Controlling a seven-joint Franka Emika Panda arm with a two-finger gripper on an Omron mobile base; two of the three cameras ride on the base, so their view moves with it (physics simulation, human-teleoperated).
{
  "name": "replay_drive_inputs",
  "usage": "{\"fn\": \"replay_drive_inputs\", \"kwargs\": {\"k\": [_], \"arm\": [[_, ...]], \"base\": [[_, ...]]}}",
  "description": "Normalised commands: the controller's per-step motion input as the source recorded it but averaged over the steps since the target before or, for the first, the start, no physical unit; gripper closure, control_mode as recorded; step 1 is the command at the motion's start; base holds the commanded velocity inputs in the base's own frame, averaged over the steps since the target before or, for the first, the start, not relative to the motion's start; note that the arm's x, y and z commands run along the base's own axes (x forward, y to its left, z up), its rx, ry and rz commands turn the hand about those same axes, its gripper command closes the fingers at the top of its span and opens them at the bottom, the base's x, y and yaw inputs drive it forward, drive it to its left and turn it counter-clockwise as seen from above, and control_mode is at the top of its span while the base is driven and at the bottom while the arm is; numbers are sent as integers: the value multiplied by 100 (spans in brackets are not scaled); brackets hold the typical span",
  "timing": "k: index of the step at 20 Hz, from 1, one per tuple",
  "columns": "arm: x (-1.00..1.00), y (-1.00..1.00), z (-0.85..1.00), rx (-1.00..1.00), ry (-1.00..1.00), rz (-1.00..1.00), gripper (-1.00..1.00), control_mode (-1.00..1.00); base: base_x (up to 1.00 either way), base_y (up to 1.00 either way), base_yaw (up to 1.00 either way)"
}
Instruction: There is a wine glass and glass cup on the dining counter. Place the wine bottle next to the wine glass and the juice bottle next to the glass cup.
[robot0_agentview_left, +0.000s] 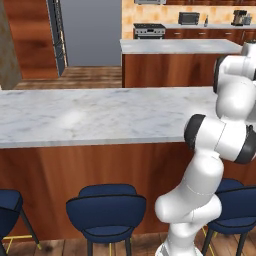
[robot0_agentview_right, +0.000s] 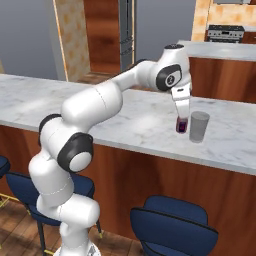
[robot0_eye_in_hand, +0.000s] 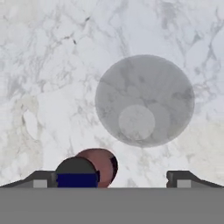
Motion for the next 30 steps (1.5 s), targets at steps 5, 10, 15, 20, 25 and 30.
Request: {"fn": "replay_drive_inputs", "kwargs": {"k": [5, 10, 15, 20, 25, 30], "arm": [[-26, 4, 18, 0, 0, 0, -100, -100], [-31, 13, 5, 0, 0, 2, -100, -100], [-46, 22, 2, 0, 0, 5, -100, -100], [-57, 44, -3, 1, 0, 10, -100, -100], [-60, 52, -9, 0, 0, 19, -100, -100], [-61, 54, -13, 0, -1, 18, -100, -100]], "base": [[0, 0, 0], [0, 0, 0], [0, 0, 0], [0, 0, 0], [0, 0, 0], [0, 0, 0]]}}
